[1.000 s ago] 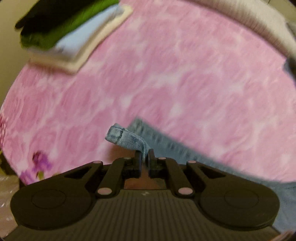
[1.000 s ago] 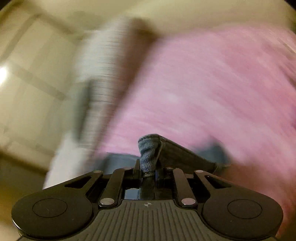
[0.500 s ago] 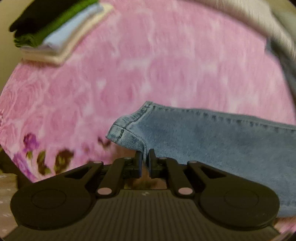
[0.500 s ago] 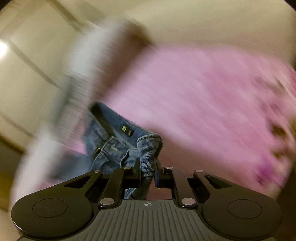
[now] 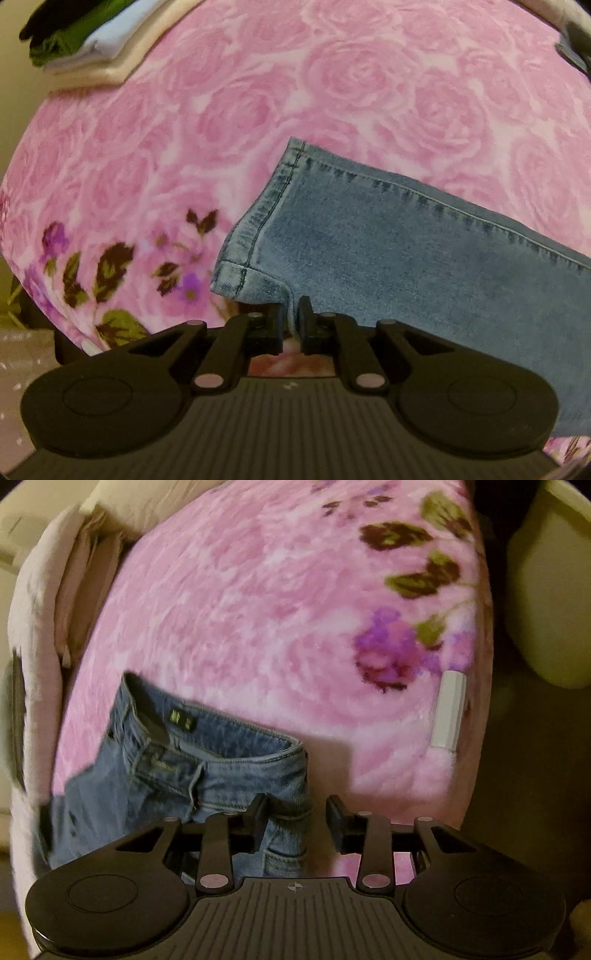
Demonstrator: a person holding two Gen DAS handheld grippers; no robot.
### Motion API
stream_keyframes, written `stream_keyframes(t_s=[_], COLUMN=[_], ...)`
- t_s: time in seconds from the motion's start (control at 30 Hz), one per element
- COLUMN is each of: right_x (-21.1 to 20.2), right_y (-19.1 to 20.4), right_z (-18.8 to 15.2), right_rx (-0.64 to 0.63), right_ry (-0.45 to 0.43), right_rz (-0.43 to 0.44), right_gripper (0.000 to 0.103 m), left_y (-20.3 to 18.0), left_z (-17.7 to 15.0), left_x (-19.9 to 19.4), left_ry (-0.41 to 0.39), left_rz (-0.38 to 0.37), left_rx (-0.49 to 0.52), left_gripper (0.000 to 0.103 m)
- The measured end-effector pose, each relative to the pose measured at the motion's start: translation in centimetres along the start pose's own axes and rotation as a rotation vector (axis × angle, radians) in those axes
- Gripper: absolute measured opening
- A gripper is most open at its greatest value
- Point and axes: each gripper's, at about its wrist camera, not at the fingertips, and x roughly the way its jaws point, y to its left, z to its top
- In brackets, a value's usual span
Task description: Fold clothes
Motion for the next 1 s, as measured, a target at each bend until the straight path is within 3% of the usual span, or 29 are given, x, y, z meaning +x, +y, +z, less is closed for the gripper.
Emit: stream_keyframes(t_s=[0.03, 0.1, 0.2, 0.3, 0.37, 0.4, 0.43, 0.47, 0.53, 0.6, 0.67, 0.7, 0.77, 0.83, 0.87, 0.93, 1.0], right_x=[-0.4, -1.2, -1.6, -1.7, -0.2, 0.5, 0.4, 0.4, -1.2, -3.0, -4.2, -4.3, -4.2, -2.6, -1.8, 0.2, 0.4], right_y=[0.8, 1.6, 2.3, 2.7, 3.2, 3.3, 3.5, 3.7, 4.4, 5.2, 6.0, 6.4, 7.0, 7.4, 7.6, 7.1, 6.7], right_z=[0.0, 0.3, 0.5, 0.6, 0.3, 0.2, 0.3, 0.3, 0.2, -0.3, -1.0, -1.4, -2.3, -3.4, -3.9, -5.0, -5.2], right_rx=[-0.062, -0.129, -0.177, -0.203, -0.257, -0.258, -0.258, -0.258, -0.298, -0.360, -0.412, -0.425, -0.449, -0.486, -0.504, -0.537, -0.516], right_ry=[-0.007, -0.024, -0.023, -0.009, 0.034, 0.058, 0.055, 0.050, -0.016, -0.085, -0.123, -0.124, -0.110, -0.050, -0.019, 0.045, 0.064], right_rz=[-0.004, -0.002, -0.013, -0.031, -0.120, -0.173, -0.208, -0.242, -0.296, -0.355, -0.339, -0.317, -0.272, -0.251, -0.242, -0.312, -0.372], right_gripper=[0.016, 0.013, 0.012, 0.012, 0.017, 0.024, 0.037, 0.042, 0.046, 0.047, 0.047, 0.047, 0.047, 0.047, 0.047, 0.047, 0.047], left_y=[0.0, 0.5, 1.1, 0.4, 0.5, 0.9, 1.4, 2.0, 3.6, 5.4, 5.8, 5.3, 3.0, 0.2, -1.2, -3.3, -5.3], left_z=[-0.1, -0.4, -0.8, -1.5, -1.9, -2.1, -2.2, -2.4, -2.7, -2.9, -3.2, -3.3, -3.5, -4.0, -4.4, -4.8, -5.0], left_x=[-0.4, -1.4, -2.1, -1.1, 0.5, 0.5, 0.2, -0.3, -1.3, -2.2, -3.2, -3.5, -3.5, -2.8, -1.8, -0.7, 0.1], left_ry=[-0.011, -0.037, -0.036, -0.016, 0.042, 0.042, 0.032, 0.022, 0.009, -0.014, -0.068, -0.090, -0.129, -0.135, -0.097, -0.039, 0.014], left_rz=[-0.002, -0.025, -0.037, 0.012, 0.037, 0.032, 0.031, 0.038, 0.049, 0.040, 0.115, 0.154, 0.201, 0.165, 0.117, 0.089, 0.073], left_rx=[0.006, -0.012, -0.023, 0.064, 0.062, 0.034, 0.001, -0.040, -0.150, -0.312, -0.415, -0.414, -0.298, -0.140, -0.070, -0.018, 0.021], left_gripper=[0.007, 0.007, 0.007, 0.014, 0.015, 0.017, 0.020, 0.029, 0.037, 0.036, 0.031, 0.031, 0.031, 0.036, 0.037, 0.035, 0.026])
